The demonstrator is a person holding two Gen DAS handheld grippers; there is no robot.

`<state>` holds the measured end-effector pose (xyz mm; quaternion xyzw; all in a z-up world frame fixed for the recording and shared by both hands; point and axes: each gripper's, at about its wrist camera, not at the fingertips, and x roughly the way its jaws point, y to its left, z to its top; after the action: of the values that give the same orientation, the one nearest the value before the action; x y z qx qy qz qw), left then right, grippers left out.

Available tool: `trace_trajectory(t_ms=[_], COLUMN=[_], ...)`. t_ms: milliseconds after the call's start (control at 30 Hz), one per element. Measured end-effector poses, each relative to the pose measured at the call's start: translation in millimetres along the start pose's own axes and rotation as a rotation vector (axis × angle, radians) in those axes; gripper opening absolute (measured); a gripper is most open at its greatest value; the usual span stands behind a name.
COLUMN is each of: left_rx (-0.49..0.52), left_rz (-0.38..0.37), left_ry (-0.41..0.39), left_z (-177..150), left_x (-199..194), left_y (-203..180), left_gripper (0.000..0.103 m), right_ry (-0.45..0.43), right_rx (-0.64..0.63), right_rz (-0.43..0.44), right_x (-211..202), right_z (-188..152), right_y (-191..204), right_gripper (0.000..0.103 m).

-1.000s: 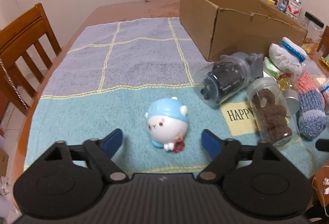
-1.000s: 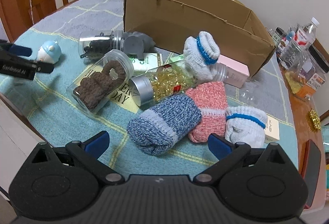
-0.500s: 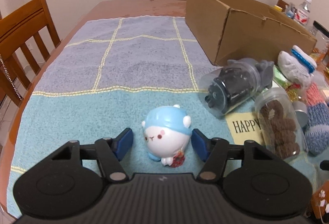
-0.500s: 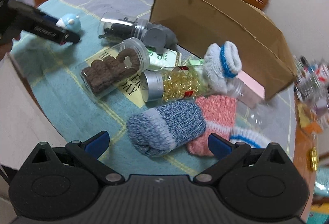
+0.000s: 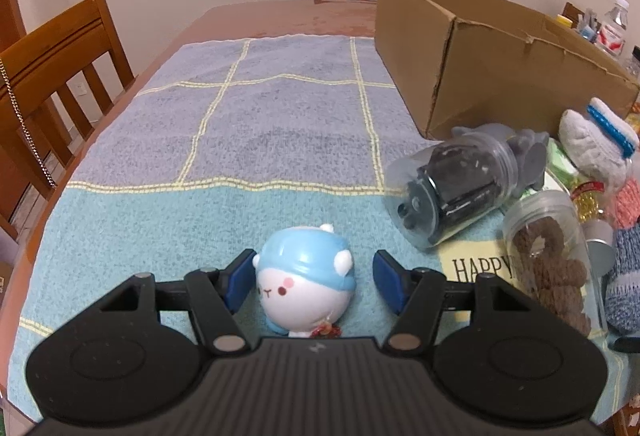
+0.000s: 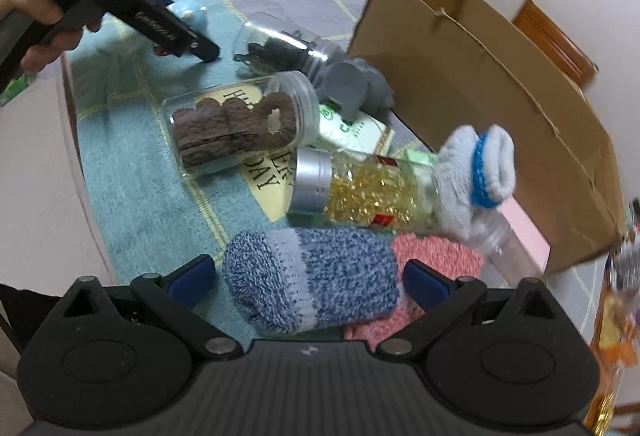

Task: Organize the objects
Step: 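Grasp the blue-white figurine with the left tool while the right tool grasps the blue-grey sock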

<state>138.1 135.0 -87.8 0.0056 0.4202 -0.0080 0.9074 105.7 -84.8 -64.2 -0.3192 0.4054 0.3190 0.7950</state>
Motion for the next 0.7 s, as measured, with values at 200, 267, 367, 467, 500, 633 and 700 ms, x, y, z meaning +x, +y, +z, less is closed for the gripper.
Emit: trace_trajectory(t_ms=[200,267,367,467,500,633,700], left_rx=[-0.017,-0.020,-0.017,-0.029,-0.029,-0.005,0.018], left_rz=[0.005,0.005,0.003,-0.021,-0.025,-0.044,-0.060], left_ry=[0.008,0.014,0.020,0.033,0.038,0.050,0.051], left_z=[1,2,5,10,11,19,23], left_x=[0,0,-1,-3,-3,-9,-13], left_y=[-1,0,1,5,5,6,5], left_gripper=[0.062,0.059,0.052,0.050,0.050,0.047,0.046], right_ry=[0.005,0.013,0.028,0.043,0.045,0.045,0.044], right_rx=[-0.015,0.004,0.052,0.114,0.131,0.207,0.251], right_rz=[0.003,0.007,0.015,0.033,0.038,0.042,0.048], right_x=[3,2,2,0,-2,-6,-9], right_z=[3,5,8,12,13,16,18], right_y=[0,-1,-4,-10,-12,-21,-26], right_gripper=[0.086,0.084,0.082,0.081,0.081,0.081,0.081])
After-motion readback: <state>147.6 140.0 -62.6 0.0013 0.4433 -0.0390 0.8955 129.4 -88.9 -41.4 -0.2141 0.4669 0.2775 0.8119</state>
